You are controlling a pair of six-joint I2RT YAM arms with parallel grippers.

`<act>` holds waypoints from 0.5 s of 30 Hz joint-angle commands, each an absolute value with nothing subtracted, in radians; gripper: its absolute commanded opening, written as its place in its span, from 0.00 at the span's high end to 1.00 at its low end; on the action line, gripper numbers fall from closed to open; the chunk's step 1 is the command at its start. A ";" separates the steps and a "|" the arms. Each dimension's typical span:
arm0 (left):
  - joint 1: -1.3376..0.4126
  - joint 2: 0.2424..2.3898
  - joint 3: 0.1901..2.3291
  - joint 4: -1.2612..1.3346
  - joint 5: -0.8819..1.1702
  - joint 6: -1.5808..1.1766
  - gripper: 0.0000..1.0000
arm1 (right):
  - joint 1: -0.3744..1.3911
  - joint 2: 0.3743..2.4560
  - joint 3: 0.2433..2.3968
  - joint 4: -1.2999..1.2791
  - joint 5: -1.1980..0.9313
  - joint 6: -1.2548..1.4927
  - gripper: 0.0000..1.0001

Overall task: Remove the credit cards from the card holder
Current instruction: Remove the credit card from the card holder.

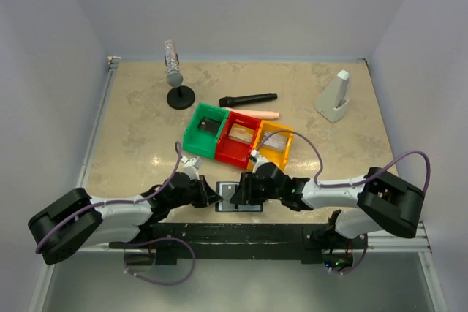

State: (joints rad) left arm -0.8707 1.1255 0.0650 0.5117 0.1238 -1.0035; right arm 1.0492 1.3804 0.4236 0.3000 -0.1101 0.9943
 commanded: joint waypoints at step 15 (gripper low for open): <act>-0.867 1.132 0.038 0.526 0.110 -0.985 0.98 | 1.023 1.410 0.474 0.305 -0.089 1.008 0.55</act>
